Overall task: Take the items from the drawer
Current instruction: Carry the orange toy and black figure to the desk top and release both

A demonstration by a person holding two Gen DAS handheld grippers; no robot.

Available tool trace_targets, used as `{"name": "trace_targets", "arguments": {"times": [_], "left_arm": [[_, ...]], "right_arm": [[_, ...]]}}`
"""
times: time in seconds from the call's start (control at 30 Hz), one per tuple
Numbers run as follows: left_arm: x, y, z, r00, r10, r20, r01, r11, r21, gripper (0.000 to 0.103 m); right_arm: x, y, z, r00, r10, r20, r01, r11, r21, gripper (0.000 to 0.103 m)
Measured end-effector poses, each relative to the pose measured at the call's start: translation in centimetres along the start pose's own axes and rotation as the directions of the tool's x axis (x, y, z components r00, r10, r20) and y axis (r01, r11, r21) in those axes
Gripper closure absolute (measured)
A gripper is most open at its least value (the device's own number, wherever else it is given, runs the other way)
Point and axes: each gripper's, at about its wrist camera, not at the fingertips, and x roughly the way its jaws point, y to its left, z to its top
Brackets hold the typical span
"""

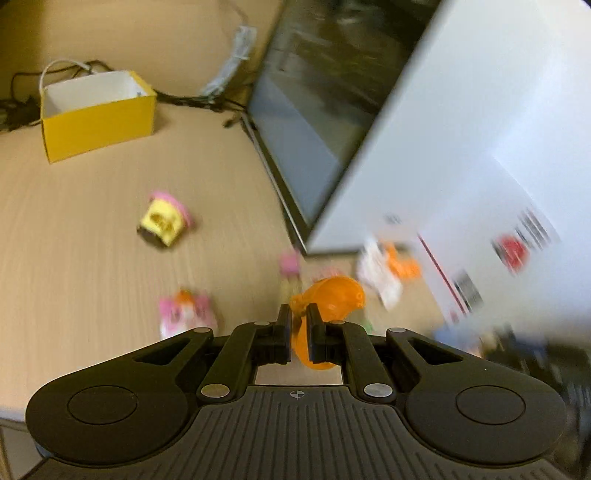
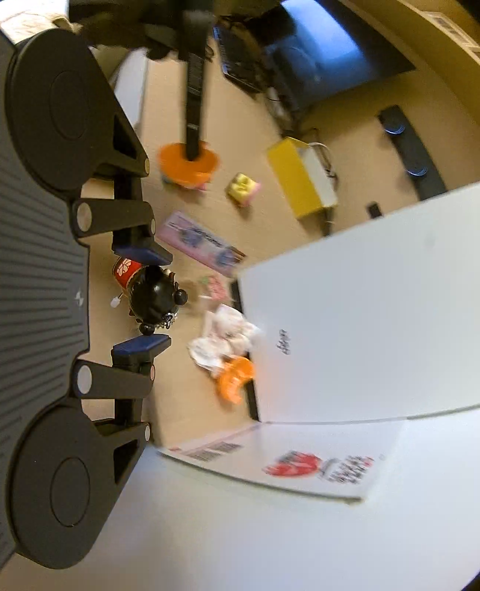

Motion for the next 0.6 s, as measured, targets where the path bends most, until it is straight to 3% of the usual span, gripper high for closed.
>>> {"name": "trace_targets", "arguments": {"times": [0.07, 0.2, 0.33, 0.43, 0.6], "left_arm": [[2.5, 0.9, 1.2, 0.999, 0.032, -0.009, -0.033, 0.998, -0.046, 0.093], [7.2, 2.0, 1.5, 0.987, 0.157, -0.033, -0.158, 0.987, -0.030, 0.093], [9.8, 2.3, 1.1, 0.976, 0.206, -0.063, -0.207, 0.978, -0.001, 0.090], [9.5, 2.4, 1.2, 0.977, 0.211, -0.040, -0.211, 0.977, 0.001, 0.088], [5.1, 1.9, 1.0, 0.977, 0.191, 0.093, -0.191, 0.982, -0.011, 0.088]], "right_arm": [[-0.2, -0.7, 0.1, 1.000, -0.006, -0.001, 0.006, 1.000, 0.009, 0.063], [1.2, -1.2, -0.6, 0.999, -0.035, -0.027, 0.035, 0.999, 0.009, 0.063], [2.1, -2.5, -1.4, 0.997, -0.054, -0.051, 0.057, 0.997, 0.046, 0.063], [2.9, -3.7, -1.5, 0.996, -0.069, -0.064, 0.075, 0.994, 0.085, 0.063], [4.3, -4.3, -0.9, 0.995, -0.076, -0.066, 0.083, 0.991, 0.108, 0.063]]}}
